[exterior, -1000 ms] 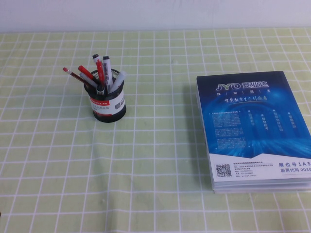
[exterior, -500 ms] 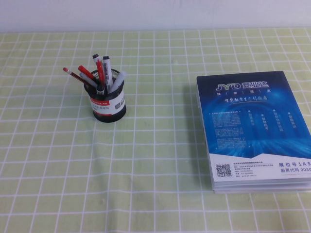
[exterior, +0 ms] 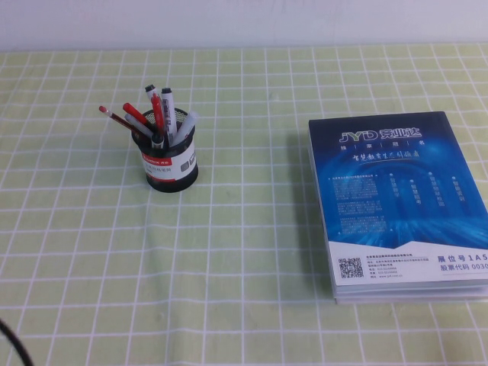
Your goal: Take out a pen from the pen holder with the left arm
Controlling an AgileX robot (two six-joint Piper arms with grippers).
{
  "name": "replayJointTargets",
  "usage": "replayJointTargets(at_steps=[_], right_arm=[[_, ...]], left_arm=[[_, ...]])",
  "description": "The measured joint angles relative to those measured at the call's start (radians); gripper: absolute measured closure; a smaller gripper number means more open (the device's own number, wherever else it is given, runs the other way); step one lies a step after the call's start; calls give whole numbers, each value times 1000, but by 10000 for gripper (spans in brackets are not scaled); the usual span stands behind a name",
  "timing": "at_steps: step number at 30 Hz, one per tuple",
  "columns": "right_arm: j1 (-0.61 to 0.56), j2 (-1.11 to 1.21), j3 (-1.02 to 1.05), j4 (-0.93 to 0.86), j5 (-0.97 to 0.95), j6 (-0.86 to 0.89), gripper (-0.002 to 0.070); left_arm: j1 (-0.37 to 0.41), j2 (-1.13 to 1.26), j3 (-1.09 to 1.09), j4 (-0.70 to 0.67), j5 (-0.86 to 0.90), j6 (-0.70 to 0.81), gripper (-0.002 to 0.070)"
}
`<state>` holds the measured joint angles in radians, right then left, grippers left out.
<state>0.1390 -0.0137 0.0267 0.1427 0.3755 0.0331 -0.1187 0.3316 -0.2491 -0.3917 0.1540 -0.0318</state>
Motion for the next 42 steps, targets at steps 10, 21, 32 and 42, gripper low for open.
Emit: replayJointTargets(at_steps=[10, 21, 32, 42], right_arm=[[0, 0, 0, 0, 0, 0, 691], [0, 0, 0, 0, 0, 0, 691], [0, 0, 0, 0, 0, 0, 691], [0, 0, 0, 0, 0, 0, 691]], left_arm=[[0, 402, -249, 8, 34, 149, 675], [-124, 590, -221, 22, -269, 189, 675], [-223, 743, -40, 244, -862, -55, 674], [-223, 1121, -115, 288, -1175, -242, 340]])
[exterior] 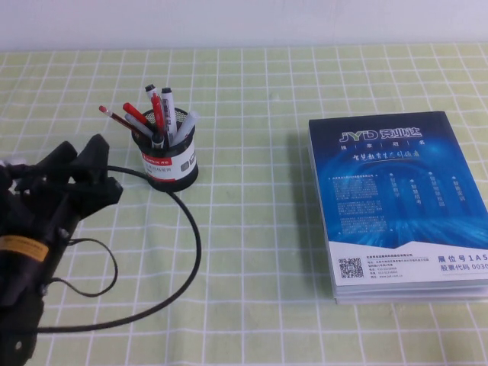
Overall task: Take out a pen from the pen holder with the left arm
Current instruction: Pick up the pen from the pen holder
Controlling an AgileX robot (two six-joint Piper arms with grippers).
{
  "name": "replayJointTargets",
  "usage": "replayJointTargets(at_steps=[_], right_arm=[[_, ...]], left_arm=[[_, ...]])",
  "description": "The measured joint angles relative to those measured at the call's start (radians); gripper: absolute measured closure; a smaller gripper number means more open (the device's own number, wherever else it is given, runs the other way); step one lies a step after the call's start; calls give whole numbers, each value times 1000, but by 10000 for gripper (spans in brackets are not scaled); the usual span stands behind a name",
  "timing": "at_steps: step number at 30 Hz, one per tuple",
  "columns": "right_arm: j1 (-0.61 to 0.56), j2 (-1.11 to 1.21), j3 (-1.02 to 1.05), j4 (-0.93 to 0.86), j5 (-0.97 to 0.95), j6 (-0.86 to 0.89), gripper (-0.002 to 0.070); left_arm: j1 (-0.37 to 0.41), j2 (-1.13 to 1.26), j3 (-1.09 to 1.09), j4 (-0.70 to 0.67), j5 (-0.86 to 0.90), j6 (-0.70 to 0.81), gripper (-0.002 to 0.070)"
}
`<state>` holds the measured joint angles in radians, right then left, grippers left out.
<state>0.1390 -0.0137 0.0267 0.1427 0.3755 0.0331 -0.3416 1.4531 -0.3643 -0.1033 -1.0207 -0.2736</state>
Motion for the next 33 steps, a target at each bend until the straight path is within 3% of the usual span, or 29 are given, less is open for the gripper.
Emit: replayJointTargets(at_steps=[6, 19, 25, 33], right_arm=[[0, 0, 0, 0, 0, 0, 691], [0, 0, 0, 0, 0, 0, 691], [0, 0, 0, 0, 0, 0, 691], [0, 0, 0, 0, 0, 0, 691]], left_arm=[[0, 172, -91, 27, -98, -26, 262], [11, 291, -286, -20, -117, -36, 254], [41, 375, -348, -24, -121, -129, 254], [44, 436, -410, -22, -104, -146, 255]])
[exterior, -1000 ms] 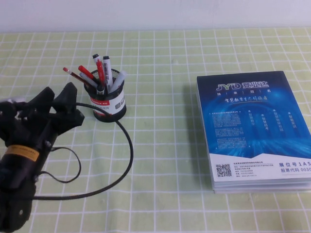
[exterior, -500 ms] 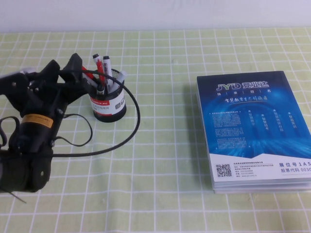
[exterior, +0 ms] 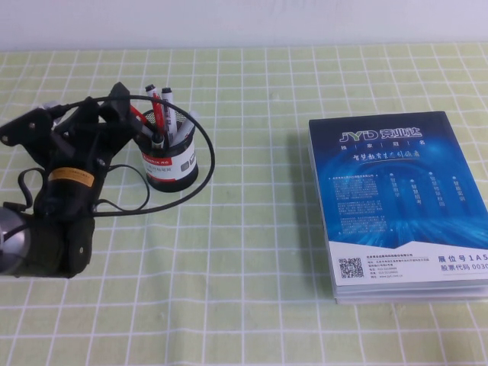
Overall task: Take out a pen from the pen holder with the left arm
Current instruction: Pick up the pen from the pen holder
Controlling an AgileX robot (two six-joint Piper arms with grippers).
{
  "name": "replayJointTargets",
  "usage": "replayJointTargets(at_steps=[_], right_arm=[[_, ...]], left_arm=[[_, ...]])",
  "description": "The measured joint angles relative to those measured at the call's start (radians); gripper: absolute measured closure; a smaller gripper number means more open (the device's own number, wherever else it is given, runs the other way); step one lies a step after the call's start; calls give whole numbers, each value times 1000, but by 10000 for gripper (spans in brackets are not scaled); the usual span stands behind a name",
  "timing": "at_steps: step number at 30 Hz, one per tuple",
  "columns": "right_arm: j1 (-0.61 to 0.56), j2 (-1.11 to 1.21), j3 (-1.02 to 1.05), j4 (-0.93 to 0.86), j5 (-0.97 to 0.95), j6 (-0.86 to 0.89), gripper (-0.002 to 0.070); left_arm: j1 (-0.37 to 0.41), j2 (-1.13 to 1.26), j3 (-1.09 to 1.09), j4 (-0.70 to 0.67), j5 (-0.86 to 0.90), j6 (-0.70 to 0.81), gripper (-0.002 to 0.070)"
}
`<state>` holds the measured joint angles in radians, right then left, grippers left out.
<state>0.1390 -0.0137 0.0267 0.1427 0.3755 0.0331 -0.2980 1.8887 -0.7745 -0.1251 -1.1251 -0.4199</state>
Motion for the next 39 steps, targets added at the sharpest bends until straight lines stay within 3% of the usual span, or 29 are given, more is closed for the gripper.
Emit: replayJointTargets(at_steps=[3, 11, 19, 26, 39], right_arm=[[0, 0, 0, 0, 0, 0, 691], [0, 0, 0, 0, 0, 0, 691], [0, 0, 0, 0, 0, 0, 691], [0, 0, 0, 0, 0, 0, 691], [0, 0, 0, 0, 0, 0, 691]], left_arm=[[0, 10, -8, 7, 5, 0, 277], [0, 10, -11, 32, 29, -1, 440], [0, 10, -11, 35, 17, -2, 517], [0, -16, -11, 38, 18, 12, 645], [0, -188, -11, 101, 182, 88, 672]])
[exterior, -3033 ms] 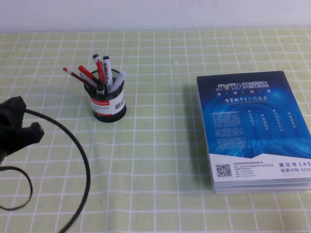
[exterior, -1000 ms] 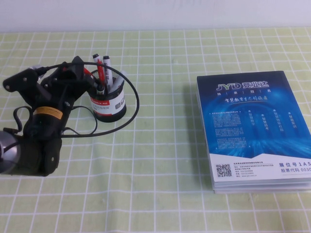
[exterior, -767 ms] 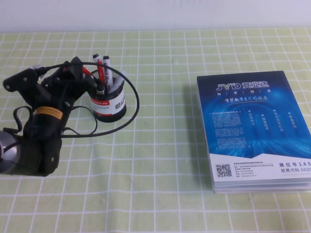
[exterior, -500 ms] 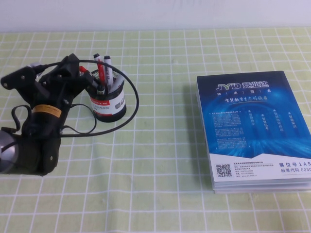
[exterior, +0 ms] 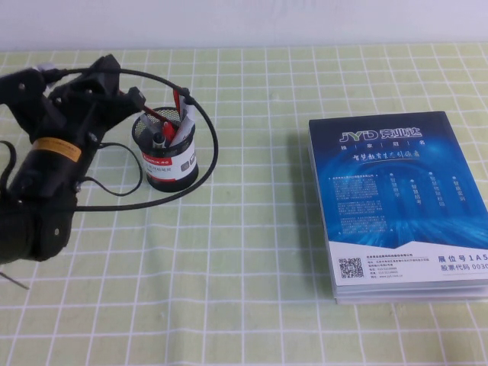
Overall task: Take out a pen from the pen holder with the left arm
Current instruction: Pick up the pen from the pen holder
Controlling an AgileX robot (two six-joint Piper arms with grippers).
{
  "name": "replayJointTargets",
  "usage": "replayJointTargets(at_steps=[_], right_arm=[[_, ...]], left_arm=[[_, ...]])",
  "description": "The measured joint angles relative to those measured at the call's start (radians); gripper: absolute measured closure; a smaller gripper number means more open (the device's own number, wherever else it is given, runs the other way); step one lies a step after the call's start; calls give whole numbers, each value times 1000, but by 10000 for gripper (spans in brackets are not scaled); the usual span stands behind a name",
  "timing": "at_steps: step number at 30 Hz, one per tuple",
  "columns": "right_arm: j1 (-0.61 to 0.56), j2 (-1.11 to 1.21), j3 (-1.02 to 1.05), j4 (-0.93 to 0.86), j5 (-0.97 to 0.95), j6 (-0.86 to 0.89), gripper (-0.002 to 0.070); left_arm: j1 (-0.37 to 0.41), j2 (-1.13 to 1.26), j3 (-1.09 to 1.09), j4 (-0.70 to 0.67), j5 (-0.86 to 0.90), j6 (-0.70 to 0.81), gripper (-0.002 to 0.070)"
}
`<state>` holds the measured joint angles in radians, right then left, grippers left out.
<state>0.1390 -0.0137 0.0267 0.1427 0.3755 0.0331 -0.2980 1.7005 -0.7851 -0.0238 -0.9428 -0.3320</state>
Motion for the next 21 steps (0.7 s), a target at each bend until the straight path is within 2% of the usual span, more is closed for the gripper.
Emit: replayJointTargets(at_steps=[5, 17, 21], right_arm=[[0, 0, 0, 0, 0, 0, 691], [0, 0, 0, 0, 0, 0, 691], [0, 0, 0, 0, 0, 0, 691]], left_arm=[[0, -102, 0, 12, 94, 49, 673], [0, -390, 0, 152, 344, 60, 673], [0, -485, -37, 275, 604, 12, 673]])
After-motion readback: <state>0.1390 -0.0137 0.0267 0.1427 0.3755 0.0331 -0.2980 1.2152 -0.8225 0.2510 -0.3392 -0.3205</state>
